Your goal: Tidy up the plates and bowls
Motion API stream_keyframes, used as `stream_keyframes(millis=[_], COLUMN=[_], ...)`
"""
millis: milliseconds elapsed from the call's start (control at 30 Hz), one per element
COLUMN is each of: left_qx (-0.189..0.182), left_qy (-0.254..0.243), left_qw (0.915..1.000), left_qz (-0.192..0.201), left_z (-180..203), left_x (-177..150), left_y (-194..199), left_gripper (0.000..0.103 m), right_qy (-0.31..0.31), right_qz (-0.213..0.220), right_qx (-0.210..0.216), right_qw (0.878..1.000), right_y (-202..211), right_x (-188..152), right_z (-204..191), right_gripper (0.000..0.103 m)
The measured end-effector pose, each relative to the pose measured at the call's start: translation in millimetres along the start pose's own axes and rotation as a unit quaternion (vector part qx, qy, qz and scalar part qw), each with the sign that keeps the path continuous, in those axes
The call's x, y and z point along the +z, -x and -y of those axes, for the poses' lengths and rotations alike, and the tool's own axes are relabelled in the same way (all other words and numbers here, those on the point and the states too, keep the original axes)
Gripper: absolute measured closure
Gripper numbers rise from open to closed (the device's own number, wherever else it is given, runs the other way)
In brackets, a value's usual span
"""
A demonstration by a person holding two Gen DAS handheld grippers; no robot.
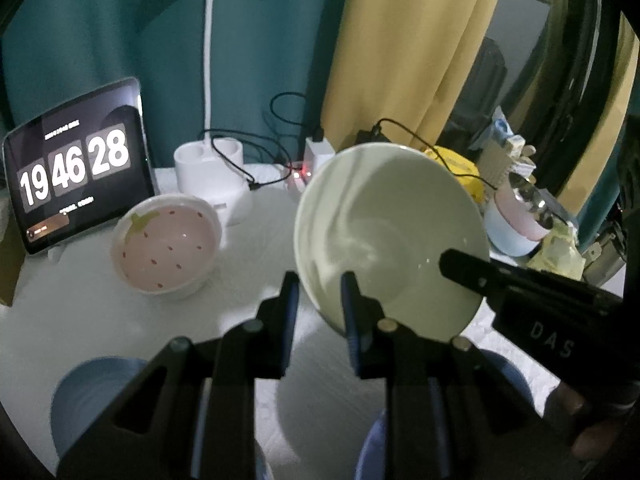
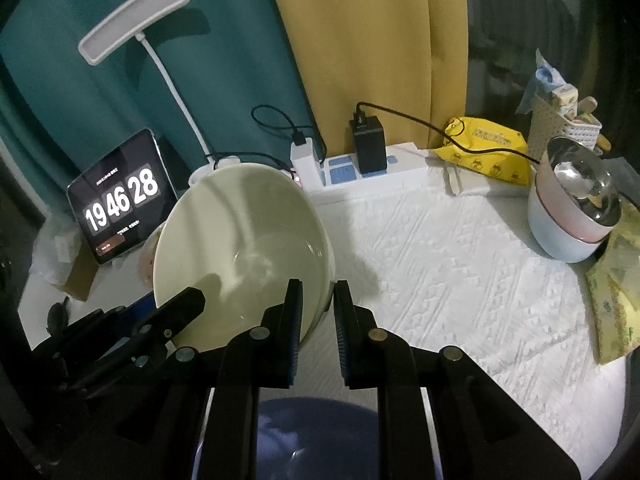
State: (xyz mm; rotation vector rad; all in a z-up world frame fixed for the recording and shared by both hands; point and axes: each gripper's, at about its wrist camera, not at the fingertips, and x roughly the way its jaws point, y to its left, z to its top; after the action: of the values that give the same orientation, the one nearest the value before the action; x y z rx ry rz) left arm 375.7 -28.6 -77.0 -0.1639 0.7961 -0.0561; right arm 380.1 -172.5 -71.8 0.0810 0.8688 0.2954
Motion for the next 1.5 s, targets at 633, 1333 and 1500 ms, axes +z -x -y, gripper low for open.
stream_keyframes(millis=[633, 1333, 1500], left_qx=[-0.013, -0.024, -0.025], left_qy=[-0.01, -0.023, -0.027], left_qw=[0.9996, 0.9993, 0.9992], left_qz=[0.022, 0.015, 0.011], left_z=[20, 48, 51], left_x=[-13, -42, -50], left_y=[46, 65, 68], left_gripper=[0.081, 0.081, 0.081], right_qy=[-0.003, -0.021, -0.024], right_qz=[0.028, 0.029, 0.028], right_qx=[-0.004, -0.009, -0.01], right_qw=[1.0, 0.999, 0.999], right_y=[52, 81, 86], right_x=[-20, -55, -63], right_z=[1, 19, 22], right_gripper=[0.086, 0.086, 0.086])
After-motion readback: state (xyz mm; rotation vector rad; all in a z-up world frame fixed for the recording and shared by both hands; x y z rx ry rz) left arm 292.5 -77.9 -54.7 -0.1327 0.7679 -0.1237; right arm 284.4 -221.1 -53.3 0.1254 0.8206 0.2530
